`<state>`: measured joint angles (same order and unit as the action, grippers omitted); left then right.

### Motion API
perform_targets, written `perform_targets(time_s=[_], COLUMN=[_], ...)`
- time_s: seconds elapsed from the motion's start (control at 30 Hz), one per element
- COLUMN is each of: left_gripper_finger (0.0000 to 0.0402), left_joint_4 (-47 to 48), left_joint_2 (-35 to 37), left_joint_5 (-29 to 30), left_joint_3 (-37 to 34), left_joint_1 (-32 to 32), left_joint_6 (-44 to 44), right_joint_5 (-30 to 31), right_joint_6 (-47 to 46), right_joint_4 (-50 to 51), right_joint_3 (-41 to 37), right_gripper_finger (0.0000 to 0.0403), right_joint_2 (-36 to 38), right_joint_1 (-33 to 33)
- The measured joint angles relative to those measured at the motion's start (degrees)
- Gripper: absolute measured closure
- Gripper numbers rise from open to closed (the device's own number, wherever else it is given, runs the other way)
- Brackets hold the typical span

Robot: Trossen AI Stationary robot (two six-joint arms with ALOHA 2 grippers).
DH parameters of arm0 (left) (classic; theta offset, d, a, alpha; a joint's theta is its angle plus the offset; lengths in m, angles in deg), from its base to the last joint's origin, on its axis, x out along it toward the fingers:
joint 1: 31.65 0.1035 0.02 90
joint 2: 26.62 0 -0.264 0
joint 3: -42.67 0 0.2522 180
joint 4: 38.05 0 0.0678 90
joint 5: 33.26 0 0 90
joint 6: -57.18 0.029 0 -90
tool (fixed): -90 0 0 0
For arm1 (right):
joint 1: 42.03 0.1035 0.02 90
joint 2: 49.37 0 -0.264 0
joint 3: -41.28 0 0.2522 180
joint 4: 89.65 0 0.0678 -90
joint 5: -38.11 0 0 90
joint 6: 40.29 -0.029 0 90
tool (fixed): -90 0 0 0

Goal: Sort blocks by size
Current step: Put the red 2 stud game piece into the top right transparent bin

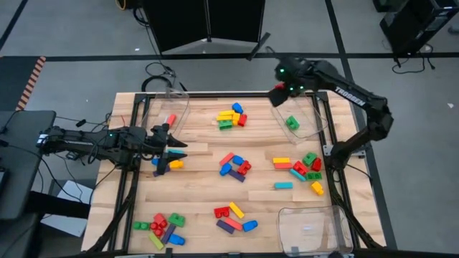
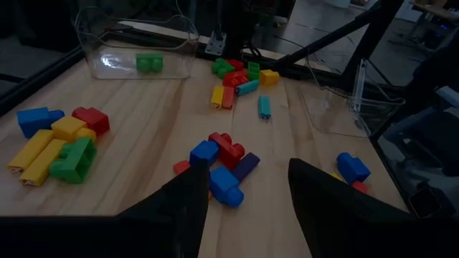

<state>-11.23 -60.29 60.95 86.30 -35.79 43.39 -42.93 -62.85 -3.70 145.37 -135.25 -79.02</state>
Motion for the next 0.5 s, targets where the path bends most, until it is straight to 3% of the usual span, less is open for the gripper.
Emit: perform_targets(time_s=[0.3,0.5], left_gripper_finger=[0.0204,0.0204], left_joint_4=[0.0,0.0], left_joint_2=[0.0,0.0], left_joint_5=[0.0,0.0], left_joint_3=[0.0,0.0], left_joint_1=[0.0,0.0], left_joint_6=[0.0,0.0], right_joint_5=[-8.1,-9.0], right_joint_6=[-1.3,-1.3], right_joint_4=[-12.3,-14.2], right_joint_3=[-26.3,-33.9], right_gripper_finger=[0.0230,0.0230], right_joint_2=[7.5,5.4], right_joint_1=[-12.7,-15.4])
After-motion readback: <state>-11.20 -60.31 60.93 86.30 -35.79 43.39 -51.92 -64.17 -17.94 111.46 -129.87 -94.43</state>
